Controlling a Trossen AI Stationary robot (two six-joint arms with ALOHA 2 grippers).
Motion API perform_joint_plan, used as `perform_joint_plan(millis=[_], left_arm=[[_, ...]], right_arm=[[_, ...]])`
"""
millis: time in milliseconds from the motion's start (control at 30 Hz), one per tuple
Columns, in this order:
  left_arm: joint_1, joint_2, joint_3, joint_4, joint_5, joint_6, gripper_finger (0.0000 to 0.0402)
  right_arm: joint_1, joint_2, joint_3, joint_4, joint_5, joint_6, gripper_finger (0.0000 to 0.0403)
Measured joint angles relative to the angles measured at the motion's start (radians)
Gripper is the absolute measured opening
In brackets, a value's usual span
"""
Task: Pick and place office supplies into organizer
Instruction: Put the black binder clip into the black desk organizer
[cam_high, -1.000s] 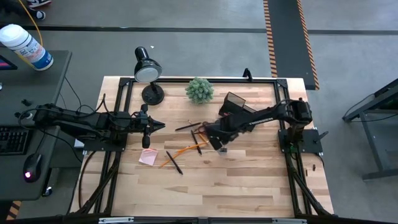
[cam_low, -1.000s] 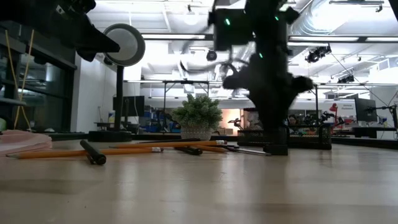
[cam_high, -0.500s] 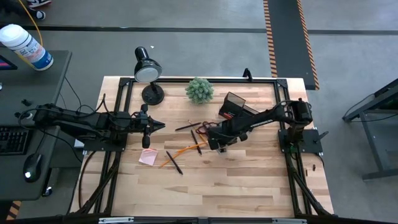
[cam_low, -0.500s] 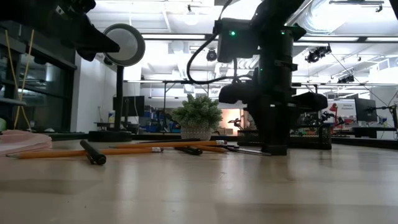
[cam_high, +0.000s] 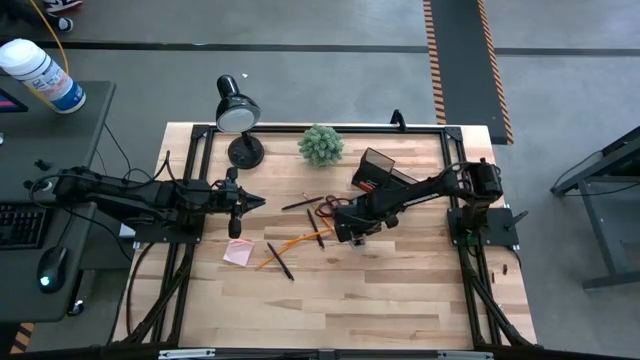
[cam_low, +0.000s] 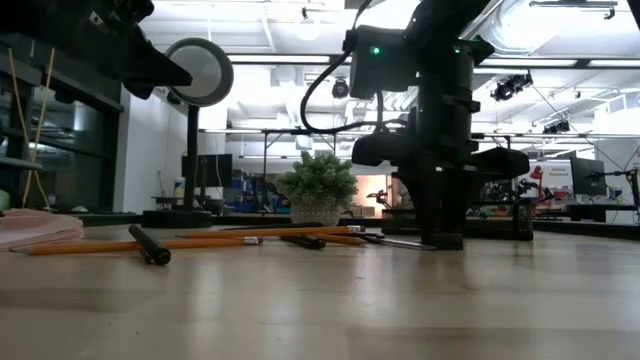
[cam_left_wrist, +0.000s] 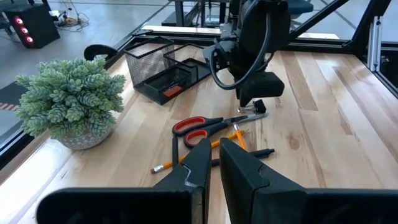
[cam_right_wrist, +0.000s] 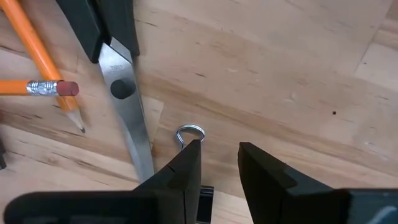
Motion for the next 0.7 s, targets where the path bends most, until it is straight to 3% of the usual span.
perform_joint_plan(millis=[700], left_arm=[[0.000,0.000,0.000,-0.002,-0.002,0.000,0.0024]], right_arm=[[0.000,0.001,0.037,-0.038,0.045,-0.050,0.0098]])
